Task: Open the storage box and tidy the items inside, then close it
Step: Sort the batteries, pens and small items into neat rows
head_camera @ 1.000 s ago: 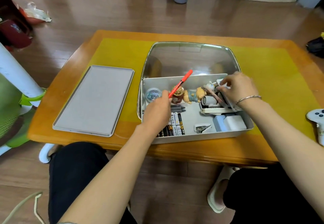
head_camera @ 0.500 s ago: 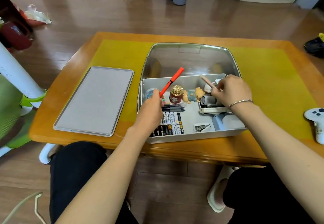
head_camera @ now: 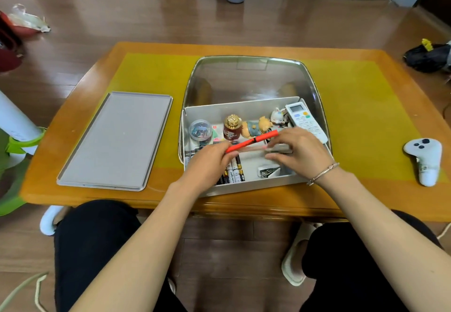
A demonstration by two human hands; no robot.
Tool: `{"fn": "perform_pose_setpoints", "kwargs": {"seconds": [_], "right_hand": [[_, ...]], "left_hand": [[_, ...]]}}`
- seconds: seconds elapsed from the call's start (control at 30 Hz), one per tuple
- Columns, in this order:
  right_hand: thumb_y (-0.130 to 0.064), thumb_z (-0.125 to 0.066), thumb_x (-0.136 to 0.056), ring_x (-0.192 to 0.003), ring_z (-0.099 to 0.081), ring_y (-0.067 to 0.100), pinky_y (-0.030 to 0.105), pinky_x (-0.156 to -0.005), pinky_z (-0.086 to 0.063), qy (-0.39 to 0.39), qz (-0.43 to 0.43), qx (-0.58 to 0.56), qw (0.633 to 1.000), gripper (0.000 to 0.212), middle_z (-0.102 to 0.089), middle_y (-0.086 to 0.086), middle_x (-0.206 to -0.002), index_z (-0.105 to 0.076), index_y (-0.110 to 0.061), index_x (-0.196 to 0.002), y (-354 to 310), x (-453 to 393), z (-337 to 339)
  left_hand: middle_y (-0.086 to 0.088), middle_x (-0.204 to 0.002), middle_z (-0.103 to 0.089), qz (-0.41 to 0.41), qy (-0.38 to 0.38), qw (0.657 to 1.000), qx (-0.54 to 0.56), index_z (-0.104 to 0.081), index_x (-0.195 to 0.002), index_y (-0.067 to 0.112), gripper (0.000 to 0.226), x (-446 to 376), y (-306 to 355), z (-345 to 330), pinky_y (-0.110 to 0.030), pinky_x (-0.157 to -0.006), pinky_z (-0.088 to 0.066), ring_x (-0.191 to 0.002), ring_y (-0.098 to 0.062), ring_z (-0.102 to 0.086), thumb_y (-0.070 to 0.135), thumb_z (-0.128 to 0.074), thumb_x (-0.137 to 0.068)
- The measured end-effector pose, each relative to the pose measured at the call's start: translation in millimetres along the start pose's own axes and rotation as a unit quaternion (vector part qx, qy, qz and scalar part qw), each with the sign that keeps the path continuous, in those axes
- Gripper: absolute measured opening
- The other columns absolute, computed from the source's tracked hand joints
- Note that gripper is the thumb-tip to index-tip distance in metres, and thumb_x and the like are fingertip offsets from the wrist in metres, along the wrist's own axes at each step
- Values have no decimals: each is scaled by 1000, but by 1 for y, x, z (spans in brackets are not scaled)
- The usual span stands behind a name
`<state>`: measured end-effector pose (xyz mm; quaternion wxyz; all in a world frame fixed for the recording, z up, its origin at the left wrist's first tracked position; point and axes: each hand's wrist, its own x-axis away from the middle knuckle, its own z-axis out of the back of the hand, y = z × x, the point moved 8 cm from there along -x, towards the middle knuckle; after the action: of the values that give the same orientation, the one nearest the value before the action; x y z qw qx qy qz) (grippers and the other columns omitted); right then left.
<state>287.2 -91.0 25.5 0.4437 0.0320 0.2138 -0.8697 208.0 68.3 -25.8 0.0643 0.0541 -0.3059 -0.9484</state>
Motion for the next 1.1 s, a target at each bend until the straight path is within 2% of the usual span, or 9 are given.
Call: {"fn": "perform_pose_setpoints", "kwargs": {"seconds": [0.07, 0.13, 0.23, 0.43, 0.6, 0.73, 0.8, 0.97, 1.1], "right_hand": [[-26, -78, -76, -84, -60, 21, 28, -77, -44, 93, -75, -1, 993, 23, -68, 4, -92, -71, -13, -93, 27, 6, 23], [-19, -71, -80, -88, -59, 27, 35, -79, -47, 159, -176, 22, 971, 23, -66, 8, -100, -68, -11, -101, 59, 17, 46], [-16, -64, -83, -94, -57, 31, 45, -84, -46, 146, -239, 44, 959, 27, -62, 10, -109, -63, -12, -110, 79, 25, 50], [-21, -68, -85, -74, -52, 10, 16, -74, -36, 67, -127, -77, 987, 33, -64, -5, -98, -64, -17, -118, 29, -4, 18], [-18, -62, -90, -82, -61, 14, 16, -74, -40, -18, -86, -140, 986, 29, -69, -1, -104, -65, -15, -118, 0, -32, -9], [-12, -65, -87, -62, -55, -11, 0, -60, -35, -85, -85, -162, 979, 17, -64, -12, -77, -73, -8, -102, -6, -47, -27], [-10, -70, -83, -58, -52, -5, 3, -58, -37, -99, -98, -158, 977, 13, -66, -7, -73, -74, -8, -95, -5, -52, -35], [-15, -73, -80, -84, -63, 22, 28, -85, -47, -82, -124, -82, 985, 18, -72, 10, -90, -74, -9, -97, 2, -63, -49], [-19, -70, -83, -97, -60, 24, 26, -87, -38, -89, -80, 7, 993, 19, -70, 7, -102, -73, -14, -101, -7, -70, -65]], "left_hand": [[10, -74, -54, 32, 51, 998, -12, -51, -91, 23, 20, 0, -9, 10, -25, -51, -38, -64, -7, -52, 39, -42, -99], [12, -70, -50, 58, 94, 994, -25, -47, -88, 24, 19, 0, -17, 21, -22, -47, -32, -60, -4, -50, 38, -41, -99], [13, -68, -47, 68, 110, 991, -30, -45, -89, 25, 17, -1, -22, 29, -24, -45, -30, -59, -5, -48, 36, -40, -100], [5, -79, -60, 56, 51, 997, -24, -48, -94, 25, 18, -2, -16, 23, -33, -53, -47, -66, -12, -57, 38, -38, -100], [10, -76, -57, 34, 49, 998, -24, -46, -92, 28, 12, 2, -15, 28, -25, -50, -33, -67, -7, -54, 35, -41, -100], [0, -94, -65, 23, 77, 992, -96, -57, -109, 23, 18, 4, -20, 44, -30, -68, -32, -85, -21, -56, 32, -44, -99], [-1, -103, -67, 28, 92, 985, -145, -59, -115, 23, 23, 4, -22, 50, -32, -74, -30, -94, -23, -55, 31, -45, -99], [-10, -93, -66, 101, 198, 970, -97, -61, -101, 10, 17, 14, -38, 76, -37, -72, -39, -84, -30, -58, 19, -47, -99], [-12, -87, -63, 134, 228, 961, -81, -56, -94, 8, 22, 19, -48, 84, -34, -63, -33, -72, -29, -51, 25, -42, -101]]}}
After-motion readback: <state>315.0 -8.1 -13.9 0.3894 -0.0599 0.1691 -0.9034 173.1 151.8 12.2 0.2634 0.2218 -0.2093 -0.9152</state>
